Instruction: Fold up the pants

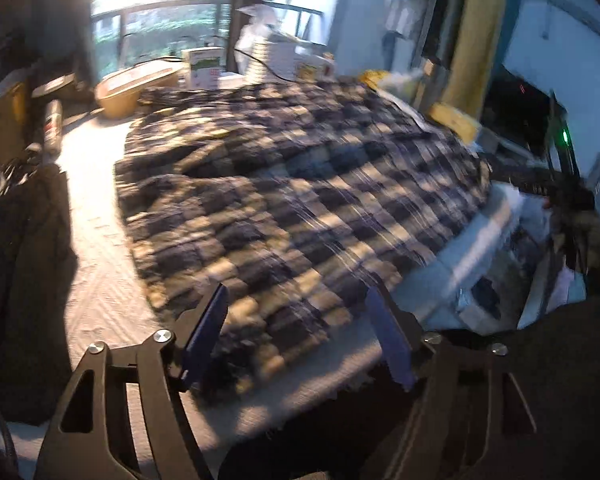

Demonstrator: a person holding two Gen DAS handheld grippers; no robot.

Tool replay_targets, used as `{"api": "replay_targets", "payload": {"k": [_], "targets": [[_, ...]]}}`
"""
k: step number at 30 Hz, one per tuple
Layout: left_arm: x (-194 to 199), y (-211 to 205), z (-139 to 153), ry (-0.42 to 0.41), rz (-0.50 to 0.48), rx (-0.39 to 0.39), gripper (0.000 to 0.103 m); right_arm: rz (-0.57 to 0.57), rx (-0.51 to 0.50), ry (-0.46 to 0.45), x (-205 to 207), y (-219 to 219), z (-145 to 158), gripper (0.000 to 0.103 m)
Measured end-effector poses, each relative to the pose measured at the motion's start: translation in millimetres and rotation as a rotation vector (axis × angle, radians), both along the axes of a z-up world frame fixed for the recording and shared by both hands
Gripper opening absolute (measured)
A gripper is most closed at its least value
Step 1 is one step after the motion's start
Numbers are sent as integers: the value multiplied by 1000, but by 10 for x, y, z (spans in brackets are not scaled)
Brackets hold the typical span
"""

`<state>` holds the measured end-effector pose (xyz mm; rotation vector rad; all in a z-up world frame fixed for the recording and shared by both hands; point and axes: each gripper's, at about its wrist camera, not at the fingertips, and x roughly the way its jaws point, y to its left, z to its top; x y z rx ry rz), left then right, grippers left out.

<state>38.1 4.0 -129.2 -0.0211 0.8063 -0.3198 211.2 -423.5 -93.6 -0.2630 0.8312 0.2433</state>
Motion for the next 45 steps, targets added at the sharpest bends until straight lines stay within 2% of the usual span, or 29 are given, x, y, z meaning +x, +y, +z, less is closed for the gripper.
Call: {"api": "replay_targets", "payload": {"k": [2,4,6,9,13,14,16,18,20,23,26,28,29,30,31,37,45], "targets": [[1,-117,-88,21,-25,75,74,-11,1,2,-44,-54,-21,72],[42,-164,-197,49,-8,169,75,-27,0,4,-77,-129,-46,73],[36,-159,-197,22,16,197,84,-38,-4,8,-90,-195,-77,73],[98,-91,-198,30,70,189,91,-54,-42,5,-92,-256,-136,74],[189,-15,-203,23,144,159,91,-62,-98,-2,-80,-303,-233,74],[189,-20,-227,16,149,157,88,-61,-118,-3,-71,-302,-263,74],[186,-24,-208,0,144,141,72,-45,-139,-27,-67,-284,-284,76],[175,-37,-199,-11,136,136,39,-24,-157,-41,-17,-240,-291,76],[187,-38,-190,-12,138,130,20,6,-144,-56,61,-175,-300,76],[226,-10,-173,-9,145,109,6,51,-128,-71,181,-45,-331,76],[190,50,-99,-23,151,70,5,92,-116,-84,266,83,-331,76],[149,104,-41,-35,151,47,5,122,-97,-93,269,149,-311,69],[127,125,-9,-41,148,34,4,134,-89,-92,269,176,-307,48],[116,136,19,-46,147,27,4,148,-80,-83,260,202,-302,32],[103,149,47,-52,145,21,4,151,-84,-82,250,220,-304,27],[-11,148,302,-120,131,3,4,135,-84,-109,109,213,-181,24],[-123,216,650,-217,145,-9,4,108,-54,-209,-127,167,327,23]]}}
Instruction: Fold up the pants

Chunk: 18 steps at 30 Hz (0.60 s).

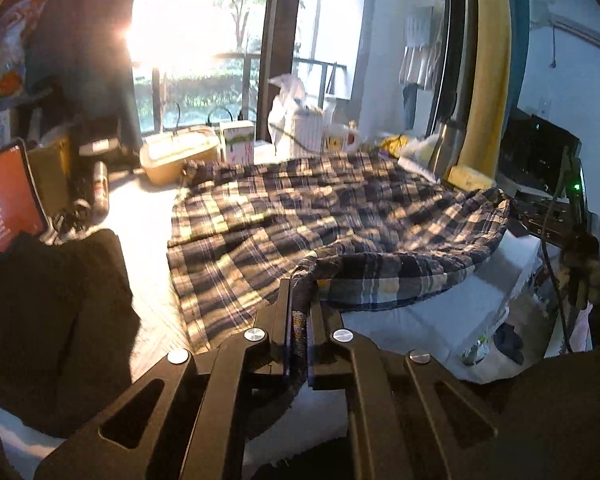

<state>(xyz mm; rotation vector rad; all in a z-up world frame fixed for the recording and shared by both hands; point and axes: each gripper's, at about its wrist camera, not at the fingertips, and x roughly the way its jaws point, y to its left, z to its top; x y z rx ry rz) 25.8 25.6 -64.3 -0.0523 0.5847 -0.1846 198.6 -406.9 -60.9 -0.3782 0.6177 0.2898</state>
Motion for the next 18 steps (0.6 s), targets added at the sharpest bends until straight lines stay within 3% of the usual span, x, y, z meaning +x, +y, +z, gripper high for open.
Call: {"api": "replay_targets", "payload": {"k": [7,18], "targets": [[88,118,207,-58,31,29,4,11,36,-52,-9,53,253,23],[580,287,354,-95,61,37,4,4,126,-84,410,211,435,23]]}}
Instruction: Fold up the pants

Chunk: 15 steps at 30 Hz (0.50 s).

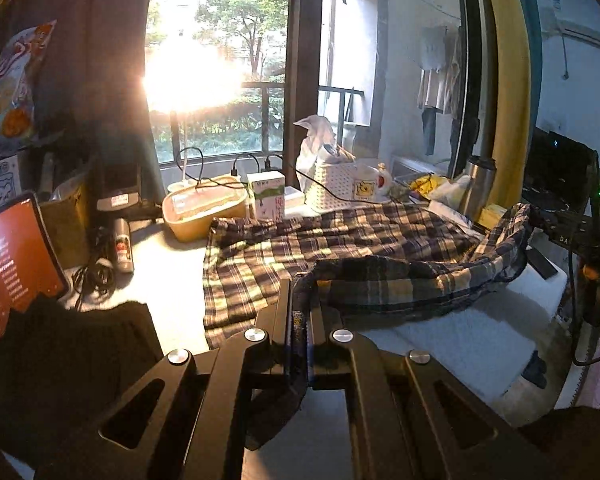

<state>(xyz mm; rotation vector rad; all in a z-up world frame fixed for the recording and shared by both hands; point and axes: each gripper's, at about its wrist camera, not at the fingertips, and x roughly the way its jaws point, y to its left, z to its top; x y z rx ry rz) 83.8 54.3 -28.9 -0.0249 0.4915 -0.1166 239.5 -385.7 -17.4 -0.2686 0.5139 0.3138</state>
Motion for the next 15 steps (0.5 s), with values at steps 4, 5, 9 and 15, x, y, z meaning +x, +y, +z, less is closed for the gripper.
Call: {"api": "replay_targets", "payload": {"k": [4,5,9,15], "targets": [[215,36,79,-14,3,10,4,-7,18,-2,222,59,43,23],[286,49,106,-21,4,13,4,-9,21,-1,273,63,54,23],[597,96,179,-35,1,26,4,-32,45,6,575,82,80,23],[1149,189,182,-32,-6,48,4,-52,69,25,1068,147,77,23]]}}
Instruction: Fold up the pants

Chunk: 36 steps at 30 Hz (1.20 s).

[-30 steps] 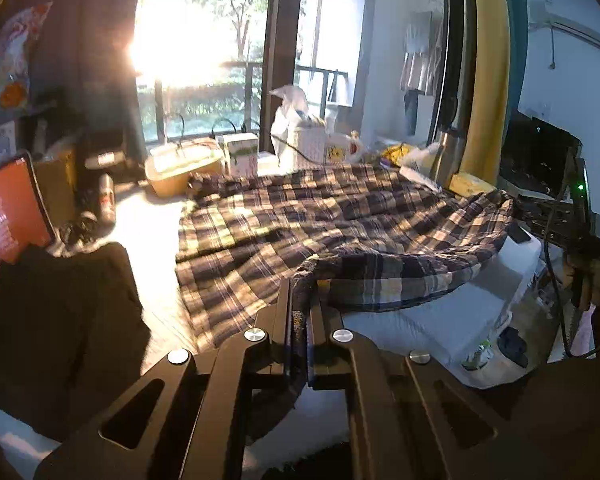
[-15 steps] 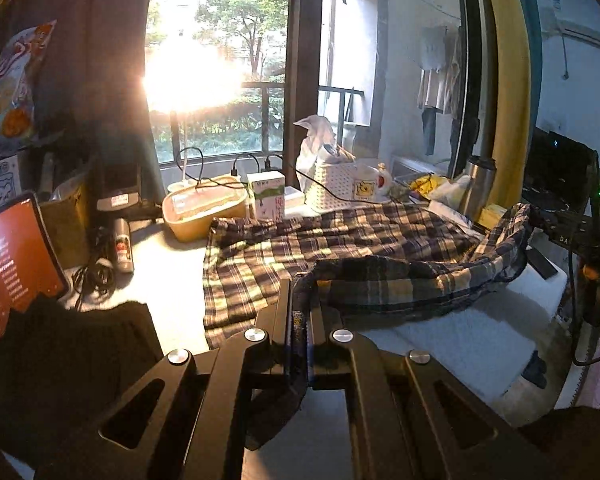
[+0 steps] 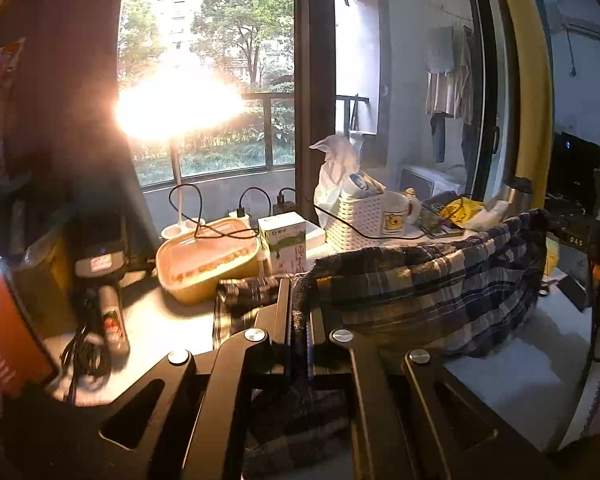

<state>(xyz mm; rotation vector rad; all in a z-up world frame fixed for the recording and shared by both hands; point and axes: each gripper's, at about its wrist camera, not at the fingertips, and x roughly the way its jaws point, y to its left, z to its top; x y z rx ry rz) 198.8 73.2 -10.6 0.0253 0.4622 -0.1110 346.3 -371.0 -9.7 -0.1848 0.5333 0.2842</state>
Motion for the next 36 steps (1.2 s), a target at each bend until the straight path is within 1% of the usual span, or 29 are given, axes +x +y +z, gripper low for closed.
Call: {"api": "replay_targets", "payload": {"k": [4,7,11,16,17,19,20,21,22,23,24,26,28,29,31,32,33,36], "targets": [[398,61,-90,19,-9,7,4,-14,11,15,298,78,-56,23],[683,134,-192,53,-10,-2,4,-23,20,32,540,130,-142,23],[1065,187,-343,95,-18,8,4,-28,15,65,897,218,-300,23],[1450,250,-535,160,-8,9,5,-39,13,110,1285,318,-482,23],[1493,248,-566,164,-2,14,8,-41,12,120,1356,340,-522,23],[1588,278,-632,177,9,15,8,-45,8,143,1499,388,-611,23],[1627,292,-664,193,13,10,14,-47,6,152,1549,408,-646,23],[1651,309,-688,201,23,6,25,-51,6,160,1599,414,-676,23],[1654,323,-699,202,33,5,32,-57,6,167,1647,413,-713,23],[1649,350,-696,196,40,-1,44,-60,6,172,1663,409,-726,23],[1629,380,-679,187,42,-11,52,-63,5,183,1713,416,-758,23],[1564,426,-622,166,51,-16,58,-73,2,192,1776,421,-789,23],[1517,470,-577,155,71,-9,59,-77,-3,204,1807,428,-807,25],[1452,495,-550,154,81,-11,59,-80,-9,209,1809,431,-810,31],[1374,548,-547,165,92,-20,61,-94,-32,198,1787,441,-788,62],[1288,577,-565,178,100,-26,62,-96,-31,186,1768,437,-763,89],[1221,598,-595,192,109,-30,62,-96,-23,165,1721,426,-712,96],[1021,648,-717,249,129,-53,63,-87,-18,130,1568,398,-569,96]]}}
